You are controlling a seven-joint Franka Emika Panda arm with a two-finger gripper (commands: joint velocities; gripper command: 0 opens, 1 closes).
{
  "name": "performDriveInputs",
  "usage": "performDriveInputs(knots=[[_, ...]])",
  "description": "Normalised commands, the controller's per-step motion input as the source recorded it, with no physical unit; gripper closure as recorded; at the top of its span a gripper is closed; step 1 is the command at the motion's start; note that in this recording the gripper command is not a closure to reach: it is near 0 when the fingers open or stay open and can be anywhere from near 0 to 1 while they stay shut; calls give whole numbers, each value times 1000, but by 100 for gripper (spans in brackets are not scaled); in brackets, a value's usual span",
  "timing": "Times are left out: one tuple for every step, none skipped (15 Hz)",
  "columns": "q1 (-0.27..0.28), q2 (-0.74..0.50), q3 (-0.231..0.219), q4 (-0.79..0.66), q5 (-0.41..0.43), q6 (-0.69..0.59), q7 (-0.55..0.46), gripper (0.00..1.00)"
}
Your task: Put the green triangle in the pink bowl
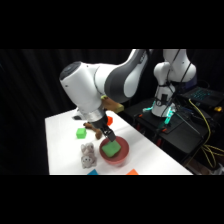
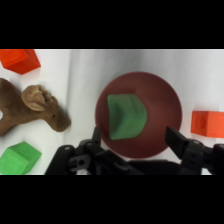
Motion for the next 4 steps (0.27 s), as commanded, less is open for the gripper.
performDriveInputs(knots=[[-5, -27, -17, 58, -77, -60, -82, 0], [-1, -32, -15, 47, -80, -53, -73, 0], [3, -42, -19, 32, -81, -39, -46, 0], [-5, -43, -18, 33, -78, -35, -64, 0]])
